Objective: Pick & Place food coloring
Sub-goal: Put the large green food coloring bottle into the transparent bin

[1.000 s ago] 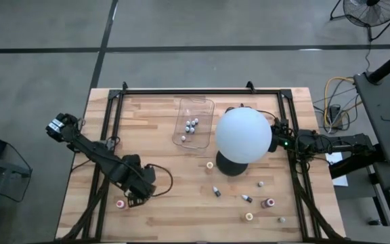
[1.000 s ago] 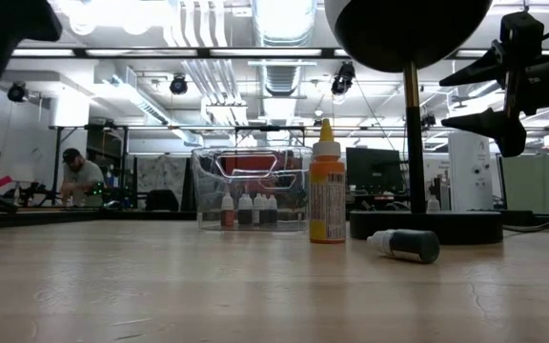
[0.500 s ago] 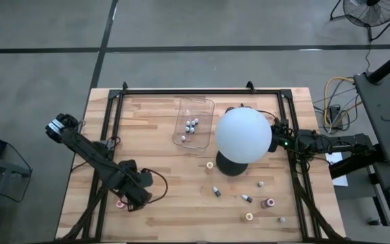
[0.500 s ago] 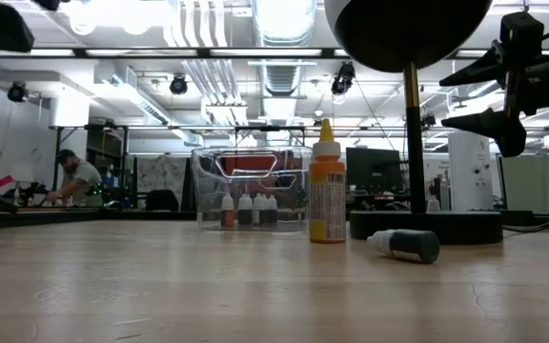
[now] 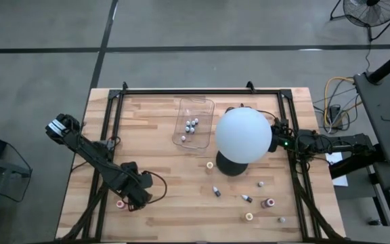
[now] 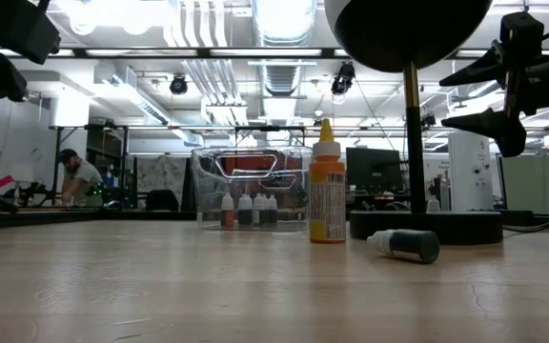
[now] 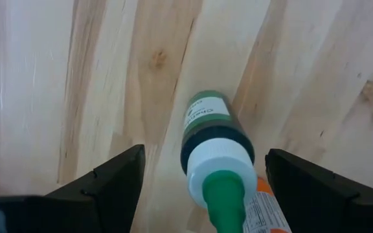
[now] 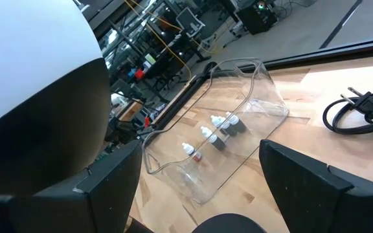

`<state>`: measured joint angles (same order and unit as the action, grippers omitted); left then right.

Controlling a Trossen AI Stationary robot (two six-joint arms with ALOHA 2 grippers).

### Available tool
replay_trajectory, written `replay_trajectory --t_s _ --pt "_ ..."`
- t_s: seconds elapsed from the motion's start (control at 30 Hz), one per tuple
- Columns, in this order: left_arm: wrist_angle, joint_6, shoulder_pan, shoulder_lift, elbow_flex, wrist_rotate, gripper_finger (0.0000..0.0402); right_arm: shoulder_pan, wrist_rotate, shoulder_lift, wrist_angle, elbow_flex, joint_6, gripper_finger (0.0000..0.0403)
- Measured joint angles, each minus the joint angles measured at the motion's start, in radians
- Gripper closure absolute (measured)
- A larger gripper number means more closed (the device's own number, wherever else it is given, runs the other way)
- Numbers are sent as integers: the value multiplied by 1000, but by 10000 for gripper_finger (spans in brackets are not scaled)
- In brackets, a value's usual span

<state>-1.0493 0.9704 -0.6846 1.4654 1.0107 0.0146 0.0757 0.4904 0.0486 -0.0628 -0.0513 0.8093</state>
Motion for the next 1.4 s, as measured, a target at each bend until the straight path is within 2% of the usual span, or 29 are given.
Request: replay_trajectory --t_s 0.63,1.4 --pt "45 -30 0 0 -3 -6 113 0 0 0 0 0 0 101" --pt "52 18 2 30 -14 -27 113 0 0 0 0 0 0 101"
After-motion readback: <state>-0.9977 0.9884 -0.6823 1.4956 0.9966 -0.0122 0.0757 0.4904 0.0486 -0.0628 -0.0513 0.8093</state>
